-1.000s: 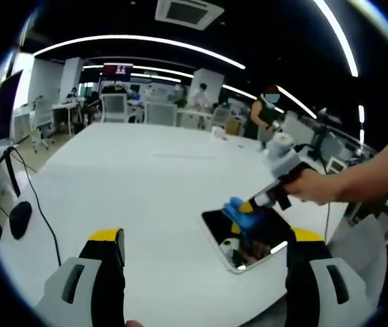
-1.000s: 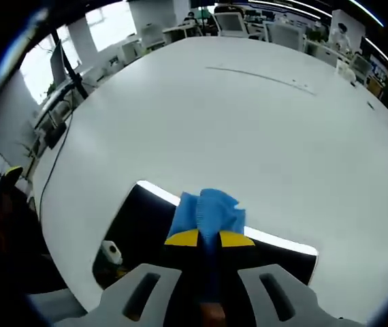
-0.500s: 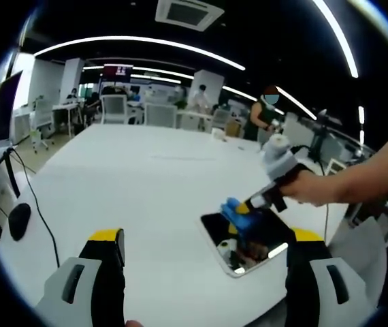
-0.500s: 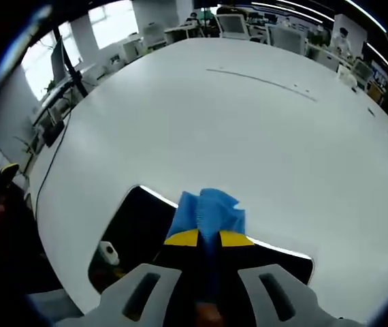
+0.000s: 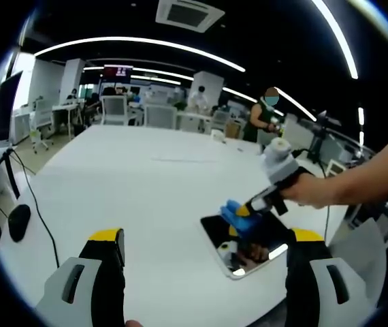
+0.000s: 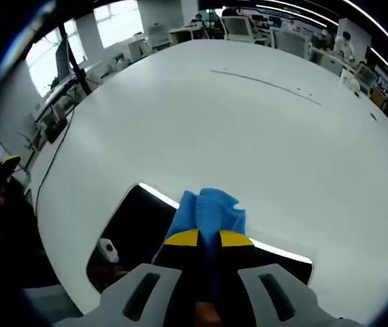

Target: Wipe the mirror surface with the cleaning cloth until all visible marks leave the cleaned area.

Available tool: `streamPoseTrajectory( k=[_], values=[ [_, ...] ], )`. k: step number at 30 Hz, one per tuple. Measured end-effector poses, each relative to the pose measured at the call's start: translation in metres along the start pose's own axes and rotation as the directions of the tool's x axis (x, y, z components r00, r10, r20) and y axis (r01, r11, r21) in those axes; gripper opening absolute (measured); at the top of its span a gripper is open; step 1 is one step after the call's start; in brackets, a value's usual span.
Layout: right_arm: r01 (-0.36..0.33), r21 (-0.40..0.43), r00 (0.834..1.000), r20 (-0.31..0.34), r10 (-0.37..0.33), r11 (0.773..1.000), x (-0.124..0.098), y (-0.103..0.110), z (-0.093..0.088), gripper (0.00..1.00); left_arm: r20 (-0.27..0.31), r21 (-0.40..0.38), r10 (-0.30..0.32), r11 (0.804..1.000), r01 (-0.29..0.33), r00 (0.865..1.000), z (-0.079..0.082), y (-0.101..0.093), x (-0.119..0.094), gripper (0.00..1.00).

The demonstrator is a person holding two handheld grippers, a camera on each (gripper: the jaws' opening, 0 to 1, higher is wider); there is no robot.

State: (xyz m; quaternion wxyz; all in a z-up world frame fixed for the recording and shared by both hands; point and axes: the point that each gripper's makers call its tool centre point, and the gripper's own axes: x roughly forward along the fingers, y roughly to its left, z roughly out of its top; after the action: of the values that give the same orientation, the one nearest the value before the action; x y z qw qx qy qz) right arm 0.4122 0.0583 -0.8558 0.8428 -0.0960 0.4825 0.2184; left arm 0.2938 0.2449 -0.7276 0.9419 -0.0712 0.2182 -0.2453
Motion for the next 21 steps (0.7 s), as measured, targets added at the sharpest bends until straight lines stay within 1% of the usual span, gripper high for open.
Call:
streamPoseTrajectory(
  k=[5, 13, 17, 21],
  values=[
    [0.004, 0.002, 1.0, 0.0, -0.004, 1.0, -0.0023, 0.0014, 0.0001, 0.04, 0.011, -0.003, -0.002, 1.0, 0.002, 1.0, 0.0039, -0.0008, 0.0017, 1.0],
    [-0.005, -0.011, 1.0, 0.021, 0.005, 1.0, -0.0043, 0.0018, -0.0005, 0.03, 0.001, -0.005, -0.006, 1.0, 0.006, 1.0, 0.0019, -0.0036, 0.0035, 1.0],
    [-0.022, 0.041, 1.0, 0.022, 0.021, 0.999, -0.0053, 0.0006, -0.0006, 0.03, 0.013, -0.002, -0.005, 1.0, 0.005, 1.0, 0.0065, -0.0051, 0.0022, 1.0],
    [-0.038, 0.013, 0.999, 0.029, 0.037, 0.999, -0.0058, 0.0017, -0.0011, 0.03, 0.017, -0.003, -0.003, 1.0, 0.003, 1.0, 0.0058, -0.0069, 0.0004, 1.0]
  ],
)
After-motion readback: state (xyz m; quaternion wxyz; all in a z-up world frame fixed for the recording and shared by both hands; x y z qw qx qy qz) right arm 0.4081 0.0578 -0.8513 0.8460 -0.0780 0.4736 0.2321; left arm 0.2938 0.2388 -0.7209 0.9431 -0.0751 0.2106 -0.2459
